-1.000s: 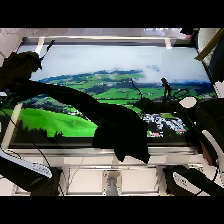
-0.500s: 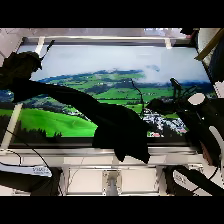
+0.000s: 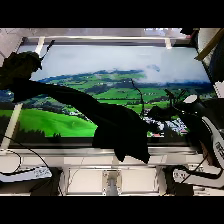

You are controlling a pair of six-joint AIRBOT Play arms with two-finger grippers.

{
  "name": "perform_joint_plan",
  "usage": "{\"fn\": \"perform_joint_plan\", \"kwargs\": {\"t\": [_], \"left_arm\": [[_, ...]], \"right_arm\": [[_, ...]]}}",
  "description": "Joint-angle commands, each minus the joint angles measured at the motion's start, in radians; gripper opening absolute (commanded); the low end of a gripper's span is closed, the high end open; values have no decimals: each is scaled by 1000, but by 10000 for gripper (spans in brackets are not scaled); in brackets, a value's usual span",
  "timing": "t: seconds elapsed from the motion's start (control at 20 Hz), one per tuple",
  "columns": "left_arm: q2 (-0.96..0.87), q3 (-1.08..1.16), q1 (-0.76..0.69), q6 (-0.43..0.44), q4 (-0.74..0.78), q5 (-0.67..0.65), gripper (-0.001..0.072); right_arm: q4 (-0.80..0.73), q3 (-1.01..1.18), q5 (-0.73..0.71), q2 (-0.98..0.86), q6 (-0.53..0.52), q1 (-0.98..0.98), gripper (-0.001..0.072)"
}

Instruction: Fold the clothes and pants, and hang the long-sleeved shirts on hangers.

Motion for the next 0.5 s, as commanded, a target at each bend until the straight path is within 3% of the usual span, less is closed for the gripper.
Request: {"fn": "perform_joint_plan", "kwargs": {"t": [0.0,0.25,0.3,0.35,0.4,0.45], "left_arm": [[33,-1,-19,13,-31,-180,16],[116,-1,-57,13,-29,-194,16],[128,-1,-64,13,-29,-198,16],[137,-1,-69,13,-29,-211,16],[143,-1,-73,14,-29,-228,16],[148,-1,-78,17,-29,-249,16]], "right_arm": [[91,-4,23,-89,-101,-2,483],[189,-4,42,-142,-197,80,481],[249,-4,43,-146,-242,111,436],[314,-3,40,-145,-291,135,307],[377,3,50,-144,-332,147,119],[427,19,61,-144,-347,149,26]]}}
